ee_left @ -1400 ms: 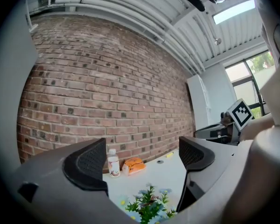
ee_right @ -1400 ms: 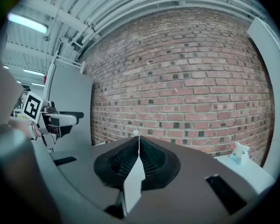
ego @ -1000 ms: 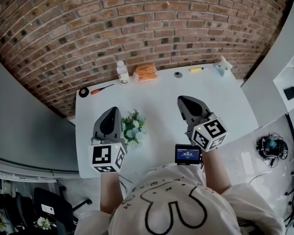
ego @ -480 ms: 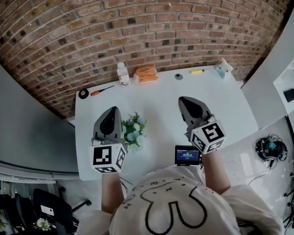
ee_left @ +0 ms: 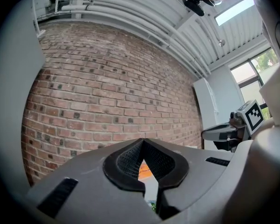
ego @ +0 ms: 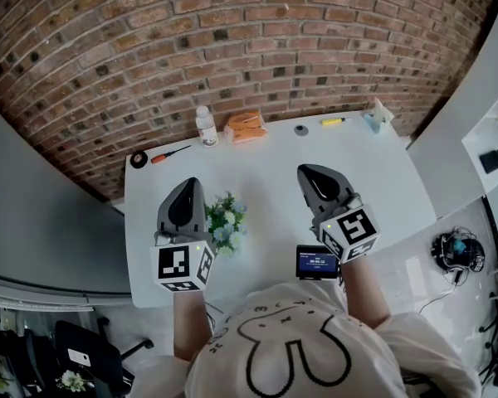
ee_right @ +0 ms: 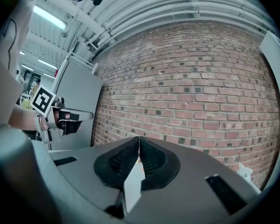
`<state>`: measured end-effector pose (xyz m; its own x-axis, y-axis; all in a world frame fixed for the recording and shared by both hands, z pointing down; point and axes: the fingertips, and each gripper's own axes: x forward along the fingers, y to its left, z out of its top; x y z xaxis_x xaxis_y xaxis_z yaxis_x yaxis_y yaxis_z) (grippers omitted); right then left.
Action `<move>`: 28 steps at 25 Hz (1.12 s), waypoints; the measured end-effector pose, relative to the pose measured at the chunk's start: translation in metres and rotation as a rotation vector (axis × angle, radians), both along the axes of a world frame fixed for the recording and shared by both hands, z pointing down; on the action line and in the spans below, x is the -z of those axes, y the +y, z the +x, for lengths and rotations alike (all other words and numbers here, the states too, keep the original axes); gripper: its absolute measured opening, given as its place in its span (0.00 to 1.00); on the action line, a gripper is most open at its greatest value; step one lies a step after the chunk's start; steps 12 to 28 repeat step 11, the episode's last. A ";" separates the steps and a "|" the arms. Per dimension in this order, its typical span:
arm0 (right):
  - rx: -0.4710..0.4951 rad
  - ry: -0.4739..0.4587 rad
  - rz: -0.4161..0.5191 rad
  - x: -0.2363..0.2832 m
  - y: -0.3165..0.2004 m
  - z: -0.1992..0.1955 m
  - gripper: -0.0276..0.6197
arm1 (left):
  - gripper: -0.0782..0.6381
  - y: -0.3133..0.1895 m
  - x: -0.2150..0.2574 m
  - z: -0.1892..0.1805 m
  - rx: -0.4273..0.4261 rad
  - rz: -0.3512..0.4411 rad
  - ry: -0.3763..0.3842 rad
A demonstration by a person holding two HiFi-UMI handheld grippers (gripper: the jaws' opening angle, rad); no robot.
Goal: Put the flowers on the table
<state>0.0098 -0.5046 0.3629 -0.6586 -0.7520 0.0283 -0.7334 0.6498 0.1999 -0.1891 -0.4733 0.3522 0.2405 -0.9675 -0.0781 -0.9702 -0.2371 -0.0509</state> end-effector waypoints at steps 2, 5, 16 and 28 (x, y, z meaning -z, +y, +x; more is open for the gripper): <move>0.000 0.003 0.001 0.000 -0.001 -0.001 0.07 | 0.12 -0.001 0.002 0.000 0.000 0.007 -0.008; -0.005 0.003 -0.001 -0.001 -0.002 0.000 0.07 | 0.12 -0.002 0.003 -0.002 0.006 0.012 -0.005; -0.002 0.006 0.002 0.000 -0.005 0.000 0.07 | 0.12 -0.005 -0.001 -0.002 0.008 0.003 -0.014; -0.002 0.006 0.002 0.000 -0.005 0.000 0.07 | 0.12 -0.005 -0.001 -0.002 0.008 0.003 -0.014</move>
